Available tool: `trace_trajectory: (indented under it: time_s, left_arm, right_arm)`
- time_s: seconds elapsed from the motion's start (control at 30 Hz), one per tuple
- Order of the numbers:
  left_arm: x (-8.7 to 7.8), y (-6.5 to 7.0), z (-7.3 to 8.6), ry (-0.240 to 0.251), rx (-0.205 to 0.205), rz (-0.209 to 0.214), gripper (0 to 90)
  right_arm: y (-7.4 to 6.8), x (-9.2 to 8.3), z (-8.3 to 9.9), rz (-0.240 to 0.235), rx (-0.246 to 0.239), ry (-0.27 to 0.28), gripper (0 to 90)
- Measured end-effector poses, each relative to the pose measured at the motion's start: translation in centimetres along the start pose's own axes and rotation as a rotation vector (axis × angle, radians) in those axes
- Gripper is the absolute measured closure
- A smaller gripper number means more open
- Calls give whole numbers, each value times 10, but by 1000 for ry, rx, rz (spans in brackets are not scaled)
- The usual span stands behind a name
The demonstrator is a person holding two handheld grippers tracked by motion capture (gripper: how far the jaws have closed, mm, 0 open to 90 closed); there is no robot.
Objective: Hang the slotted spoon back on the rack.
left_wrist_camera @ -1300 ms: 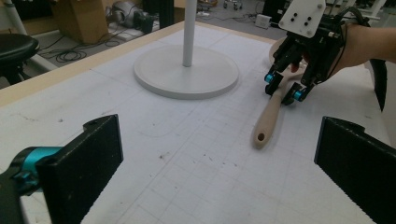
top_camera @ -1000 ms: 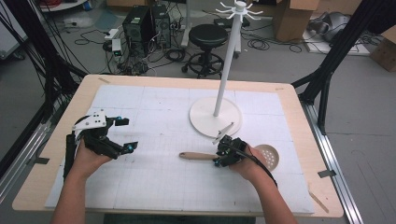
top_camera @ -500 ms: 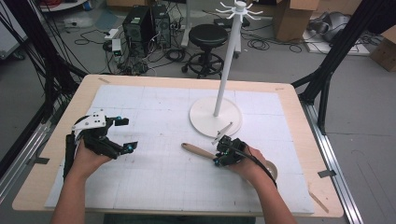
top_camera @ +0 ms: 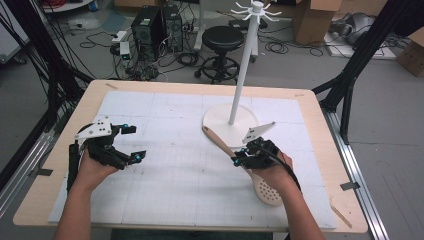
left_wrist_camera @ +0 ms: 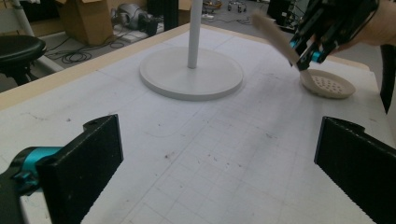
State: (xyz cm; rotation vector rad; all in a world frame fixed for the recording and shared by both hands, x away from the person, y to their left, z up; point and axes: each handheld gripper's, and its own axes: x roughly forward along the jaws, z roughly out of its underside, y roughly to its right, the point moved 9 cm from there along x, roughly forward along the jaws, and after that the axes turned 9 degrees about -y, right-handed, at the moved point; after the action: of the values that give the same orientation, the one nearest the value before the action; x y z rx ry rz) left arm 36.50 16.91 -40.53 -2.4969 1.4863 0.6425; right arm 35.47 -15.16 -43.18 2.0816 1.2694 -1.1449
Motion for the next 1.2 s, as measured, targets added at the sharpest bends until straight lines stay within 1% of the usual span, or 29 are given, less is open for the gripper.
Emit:
trace_trajectory:
  time_s: [0.1, 0.23, 0.3, 0.37, 0.4, 0.43, 0.53, 0.63, 0.67, 0.87, 1.03, 1.07, 1.2]
  left_arm:
    - [0, 0, 0, 4, 0, -2, 17]
    - [-2, 0, -1, 5, 1, -1, 17]
    - [-2, 0, -1, 9, -1, -3, 17]
    - [-2, 0, -1, 10, -1, 0, 17]
    - [-2, 0, -1, 11, 0, -1, 17]
    - [-2, 0, -1, 12, -1, 1, 17]
    - [-3, 0, -2, 19, -3, 1, 17]
    - [-5, 0, -3, 26, -3, 4, 17]
    - [-5, 0, -3, 28, -4, 3, 17]
    - [-6, -1, -3, 27, -3, 6, 17]
    - [-6, 0, -3, 30, -2, 9, 17]
    - [-6, 0, -4, 35, -2, 8, 17]
    - [-7, -1, -4, 36, -1, 7, 17]
  right_arm:
    - [0, -16, -8, 11, -7, 53, 763]
    - [1, -36, -19, 8, -5, 128, 763]
    - [1, -45, -23, 6, 1, 157, 763]
    - [2, -53, -27, 13, -3, 175, 763]
    - [3, -56, -28, 19, -7, 179, 763]
    - [3, -60, -30, 24, -1, 182, 763]
    - [7, -68, -35, 34, -9, 194, 762]
    - [11, -76, -40, 38, -9, 207, 762]
    - [12, -79, -42, 39, -2, 212, 762]
    - [19, -95, -54, 49, -5, 242, 762]
    - [24, -112, -66, 84, -11, 249, 762]
    - [26, -116, -68, 88, -17, 253, 762]
    - [33, -131, -76, 100, -16, 262, 762]
